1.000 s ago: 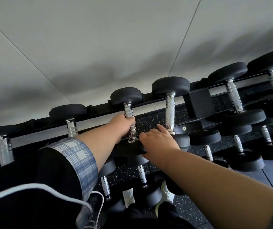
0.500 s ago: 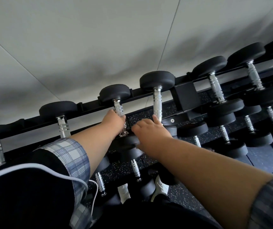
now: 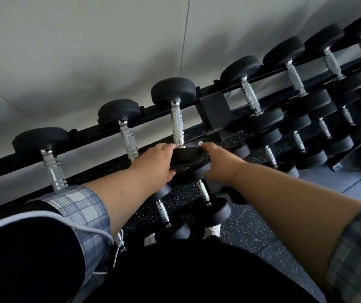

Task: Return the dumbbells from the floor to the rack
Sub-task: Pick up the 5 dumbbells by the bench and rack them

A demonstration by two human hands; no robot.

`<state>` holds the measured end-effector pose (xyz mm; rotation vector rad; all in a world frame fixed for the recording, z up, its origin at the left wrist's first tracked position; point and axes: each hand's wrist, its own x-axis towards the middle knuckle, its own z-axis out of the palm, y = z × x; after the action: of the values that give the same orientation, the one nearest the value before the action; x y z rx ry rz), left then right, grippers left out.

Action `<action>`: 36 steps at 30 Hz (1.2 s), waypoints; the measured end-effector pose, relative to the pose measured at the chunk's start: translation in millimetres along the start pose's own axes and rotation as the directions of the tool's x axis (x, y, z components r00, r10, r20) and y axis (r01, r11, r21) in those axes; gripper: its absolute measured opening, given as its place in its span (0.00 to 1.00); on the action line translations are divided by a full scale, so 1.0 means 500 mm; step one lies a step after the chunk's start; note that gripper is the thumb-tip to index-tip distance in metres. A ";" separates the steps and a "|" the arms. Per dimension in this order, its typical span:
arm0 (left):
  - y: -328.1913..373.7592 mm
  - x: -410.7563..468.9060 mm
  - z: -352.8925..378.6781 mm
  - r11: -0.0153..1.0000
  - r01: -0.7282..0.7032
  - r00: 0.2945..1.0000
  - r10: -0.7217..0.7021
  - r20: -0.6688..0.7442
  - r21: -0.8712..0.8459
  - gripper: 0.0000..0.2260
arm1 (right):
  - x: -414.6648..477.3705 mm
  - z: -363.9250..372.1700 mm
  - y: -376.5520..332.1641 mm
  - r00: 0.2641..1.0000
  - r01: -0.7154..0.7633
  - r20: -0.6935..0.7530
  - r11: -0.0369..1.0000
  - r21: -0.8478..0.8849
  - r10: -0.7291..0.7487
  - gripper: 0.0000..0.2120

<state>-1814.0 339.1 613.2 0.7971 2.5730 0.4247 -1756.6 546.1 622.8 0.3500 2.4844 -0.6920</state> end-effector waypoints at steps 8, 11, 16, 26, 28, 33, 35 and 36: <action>0.072 0.048 0.013 0.960 0.110 0.994 -0.105 -0.031 0.257 0.25 | 0.071 0.016 -0.032 0.960 0.243 -0.070 0.928 -0.282 -0.272 0.22; 0.082 0.049 0.003 0.960 0.099 0.995 -0.093 -0.036 0.263 0.19 | 0.077 -0.004 -0.026 0.940 0.319 -0.006 0.882 -0.347 -0.342 0.20; 0.124 0.056 -0.006 0.974 0.157 0.984 -0.138 -0.116 0.166 0.17 | 0.077 -0.067 0.002 0.904 0.410 0.039 0.837 -0.363 -0.426 0.16; 0.210 0.129 0.060 0.954 0.277 0.955 -0.259 -0.142 0.118 0.22 | 0.117 -0.132 0.094 0.866 0.492 0.143 0.763 -0.419 -0.480 0.19; 0.215 0.137 0.076 0.955 0.286 0.951 -0.272 -0.149 0.081 0.22 | 0.125 -0.122 0.109 0.864 0.495 0.146 0.762 -0.417 -0.481 0.19; 0.238 0.167 0.093 0.956 0.285 0.950 -0.272 -0.154 0.064 0.21 | 0.156 -0.126 0.143 0.865 0.492 0.142 0.763 -0.419 -0.480 0.20; 0.247 0.182 0.086 0.954 0.292 0.946 -0.277 -0.166 0.074 0.20 | 0.167 -0.131 0.150 0.878 0.470 0.124 0.778 -0.417 -0.463 0.18; 0.252 0.190 0.082 0.955 0.287 0.947 -0.270 -0.173 0.076 0.19 | 0.171 -0.134 0.154 0.890 0.448 0.119 0.791 -0.417 -0.441 0.17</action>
<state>-1807.8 501.4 600.1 0.4327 2.8226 0.2840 -1826.8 655.4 592.9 -0.4260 2.6331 -0.2797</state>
